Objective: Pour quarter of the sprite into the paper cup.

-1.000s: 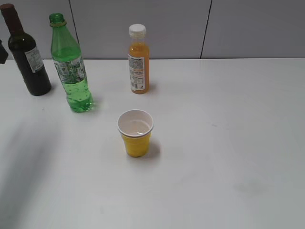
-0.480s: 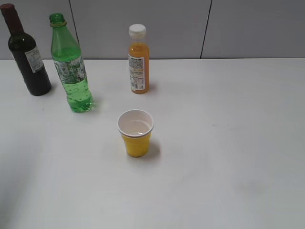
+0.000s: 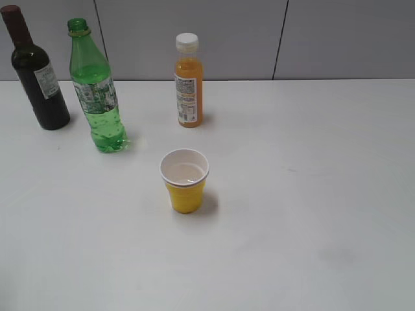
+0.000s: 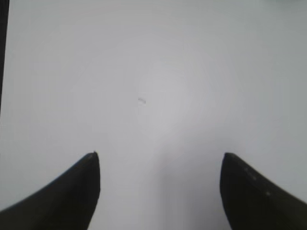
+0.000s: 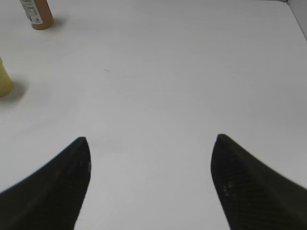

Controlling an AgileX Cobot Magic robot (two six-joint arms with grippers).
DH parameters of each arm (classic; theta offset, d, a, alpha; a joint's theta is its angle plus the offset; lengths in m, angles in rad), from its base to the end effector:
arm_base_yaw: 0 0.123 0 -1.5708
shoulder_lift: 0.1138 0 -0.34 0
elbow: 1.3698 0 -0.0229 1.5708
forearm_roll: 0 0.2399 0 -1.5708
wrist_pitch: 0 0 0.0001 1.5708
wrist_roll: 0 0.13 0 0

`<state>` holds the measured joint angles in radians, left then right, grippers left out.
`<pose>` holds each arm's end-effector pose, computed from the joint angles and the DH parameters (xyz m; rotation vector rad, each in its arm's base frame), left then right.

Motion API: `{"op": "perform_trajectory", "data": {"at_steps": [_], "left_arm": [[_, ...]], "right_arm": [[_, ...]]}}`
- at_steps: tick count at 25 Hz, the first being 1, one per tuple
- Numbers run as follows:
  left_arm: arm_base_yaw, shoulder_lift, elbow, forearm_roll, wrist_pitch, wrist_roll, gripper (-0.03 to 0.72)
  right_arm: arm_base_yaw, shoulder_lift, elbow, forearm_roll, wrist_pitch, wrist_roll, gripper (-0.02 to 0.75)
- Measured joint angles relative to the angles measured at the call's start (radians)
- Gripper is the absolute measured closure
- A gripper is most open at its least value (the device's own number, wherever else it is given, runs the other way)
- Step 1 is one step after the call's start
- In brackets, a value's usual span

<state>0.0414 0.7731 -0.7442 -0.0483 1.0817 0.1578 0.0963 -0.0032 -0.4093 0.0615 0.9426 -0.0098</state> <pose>0.0911 -0.0018 0.3125 0.1369 2.5886 0.0091 -0.0215 0.0044 0.2399 -0.1021 2.0120 0.1282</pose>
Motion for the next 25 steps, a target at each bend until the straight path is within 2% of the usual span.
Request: {"op": "perform_trajectory", "data": {"at_steps": [4, 11, 25], "left_arm": [[0.001, -0.157, 0.077, 0.000, 0.045, -0.013, 0.097], [0.001, -0.359, 0.131, -0.022, 0.091, -0.020, 0.094], [0.001, -0.623, 0.147, -0.028, 0.080, -0.020, 0.096]], "right_arm": [[0.000, 0.000, 0.000, 0.000, 0.000, 0.000, 0.148], [0.000, 0.000, 0.000, 0.000, 0.000, 0.000, 0.148], [0.000, 0.000, 0.000, 0.000, 0.000, 0.000, 0.148]]}}
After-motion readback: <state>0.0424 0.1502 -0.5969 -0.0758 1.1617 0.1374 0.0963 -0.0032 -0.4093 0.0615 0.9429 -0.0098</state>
